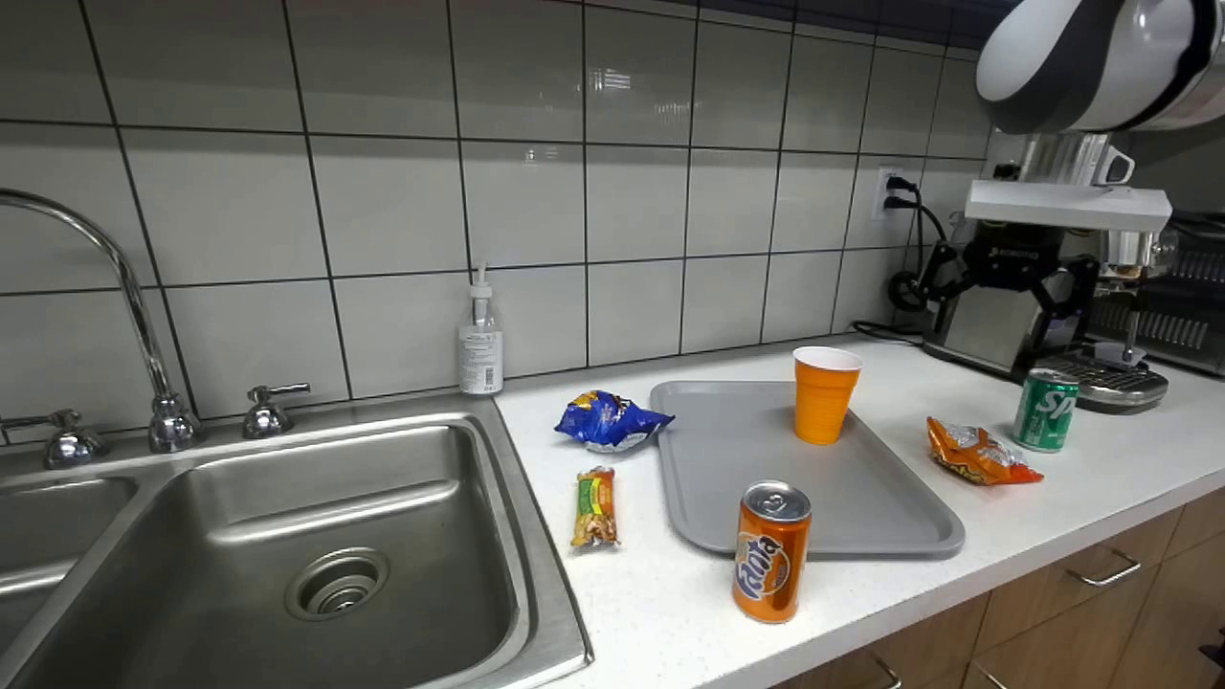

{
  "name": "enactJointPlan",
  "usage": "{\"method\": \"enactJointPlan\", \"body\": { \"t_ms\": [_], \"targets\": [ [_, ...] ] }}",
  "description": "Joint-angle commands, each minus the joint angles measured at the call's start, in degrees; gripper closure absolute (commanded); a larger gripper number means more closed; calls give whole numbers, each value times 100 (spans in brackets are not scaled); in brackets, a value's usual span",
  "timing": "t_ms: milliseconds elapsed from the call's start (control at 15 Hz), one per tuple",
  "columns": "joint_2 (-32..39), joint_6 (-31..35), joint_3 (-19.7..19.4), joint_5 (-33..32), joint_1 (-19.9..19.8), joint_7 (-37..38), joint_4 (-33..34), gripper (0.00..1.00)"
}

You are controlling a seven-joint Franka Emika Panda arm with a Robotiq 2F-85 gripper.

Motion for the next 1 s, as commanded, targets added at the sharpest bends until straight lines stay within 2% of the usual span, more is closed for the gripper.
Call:
{"method": "enactJointPlan", "body": {
  "t_ms": [0, 533, 933],
  "targets": [
    [207, 229, 52, 150, -120, 67, 73, 0],
    [595, 468, -98, 213, -204, -89, 104, 0],
    [988, 551, -171, 543, -254, -244, 241, 0]
  ]
}}
